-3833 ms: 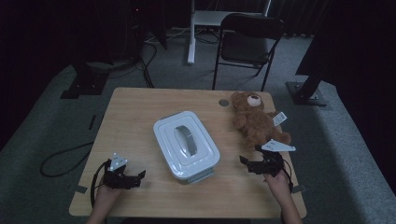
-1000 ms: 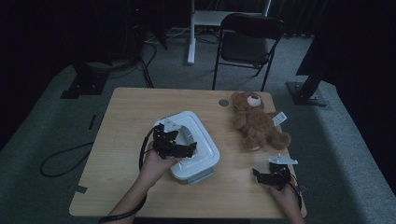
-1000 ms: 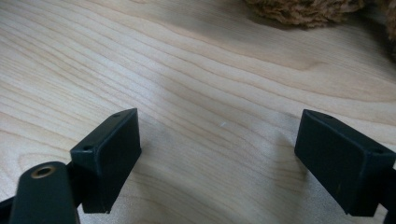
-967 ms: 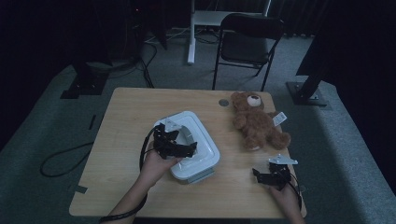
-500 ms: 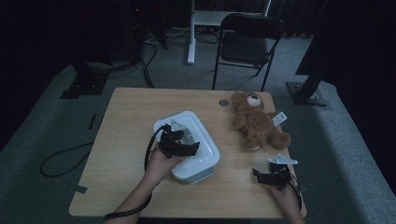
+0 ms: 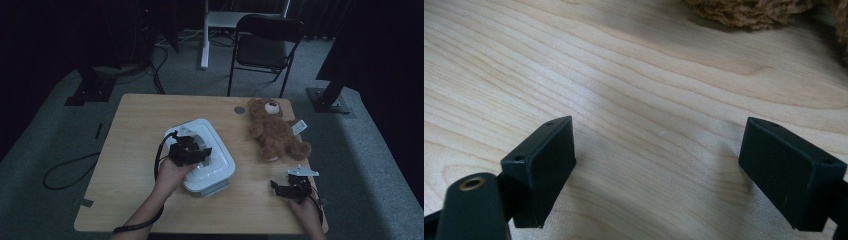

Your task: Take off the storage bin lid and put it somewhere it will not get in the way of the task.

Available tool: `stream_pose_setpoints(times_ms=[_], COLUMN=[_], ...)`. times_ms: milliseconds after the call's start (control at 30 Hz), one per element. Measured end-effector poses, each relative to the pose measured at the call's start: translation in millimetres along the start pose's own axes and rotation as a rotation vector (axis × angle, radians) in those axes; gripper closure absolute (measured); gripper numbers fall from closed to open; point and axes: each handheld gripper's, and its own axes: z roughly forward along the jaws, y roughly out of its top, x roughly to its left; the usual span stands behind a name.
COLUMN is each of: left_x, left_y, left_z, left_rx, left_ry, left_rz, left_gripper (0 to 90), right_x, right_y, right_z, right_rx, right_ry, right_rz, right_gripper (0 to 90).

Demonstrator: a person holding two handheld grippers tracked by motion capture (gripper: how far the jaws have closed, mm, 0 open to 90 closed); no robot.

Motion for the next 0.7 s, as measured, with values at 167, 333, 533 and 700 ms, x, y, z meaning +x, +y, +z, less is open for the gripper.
stream_pose_setpoints(times_ms=[167, 333, 533, 700], left_x=[3.9, 5.9, 4.2, 2.2], left_y=[-2.1, -2.4, -1.5, 0.8], left_z=[-0.3, -2.6, -9.6, -17.9], left_rx=[-0.009, -0.029, -0.059, -0.079], left_ry=[-0.053, -0.097, -0.151, -0.208], left_rz=[-0.033, -0.066, -0.074, -0.087], left_gripper=[59.2, 65.0, 71.3, 77.8], right_x=[0.0, 0.0, -0.1, -0.2], right_y=[0.0, 0.0, 0.0, 0.0], right_z=[0.0, 0.0, 0.0, 0.0], right_rx=[0.000, 0.000, -0.001, -0.001], right_ry=[0.000, 0.000, -0.001, -0.002], right_rz=[0.001, 0.001, 0.002, 0.002], right_gripper=[14.1, 14.1, 14.1, 14.1])
